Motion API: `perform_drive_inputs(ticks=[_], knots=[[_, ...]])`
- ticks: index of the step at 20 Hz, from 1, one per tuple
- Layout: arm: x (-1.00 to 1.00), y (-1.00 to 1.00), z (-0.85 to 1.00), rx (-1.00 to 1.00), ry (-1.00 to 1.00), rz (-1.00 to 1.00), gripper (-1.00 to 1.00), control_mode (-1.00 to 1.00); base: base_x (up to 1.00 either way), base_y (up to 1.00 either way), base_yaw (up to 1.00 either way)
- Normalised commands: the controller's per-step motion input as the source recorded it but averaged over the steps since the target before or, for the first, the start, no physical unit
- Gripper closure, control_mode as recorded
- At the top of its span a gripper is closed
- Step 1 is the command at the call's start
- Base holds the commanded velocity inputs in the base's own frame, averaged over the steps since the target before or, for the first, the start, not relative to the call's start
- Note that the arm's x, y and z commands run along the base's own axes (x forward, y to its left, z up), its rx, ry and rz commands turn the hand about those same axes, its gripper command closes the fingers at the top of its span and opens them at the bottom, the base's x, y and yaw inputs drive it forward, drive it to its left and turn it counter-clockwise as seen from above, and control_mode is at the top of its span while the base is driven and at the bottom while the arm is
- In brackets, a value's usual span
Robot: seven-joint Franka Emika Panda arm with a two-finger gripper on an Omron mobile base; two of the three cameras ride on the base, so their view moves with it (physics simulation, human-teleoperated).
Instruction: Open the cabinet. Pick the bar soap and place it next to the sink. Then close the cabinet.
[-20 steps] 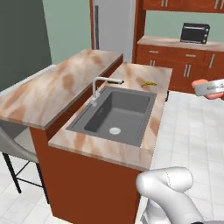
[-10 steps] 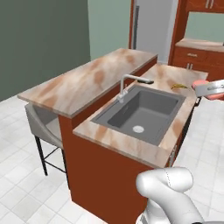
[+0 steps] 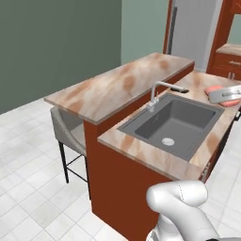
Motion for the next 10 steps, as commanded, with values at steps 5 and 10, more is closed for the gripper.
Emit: perform_drive_inputs(ticks=[5, 10], knots=[[0.00, 0.00, 0.00, 0.00, 0.00, 0.00, 1.00, 1.00, 0.39, 0.18, 0.25], [0.00, 0.00, 0.00, 0.00, 0.00, 0.00, 1.00, 1.00, 0.32, 0.18, 0.20]])
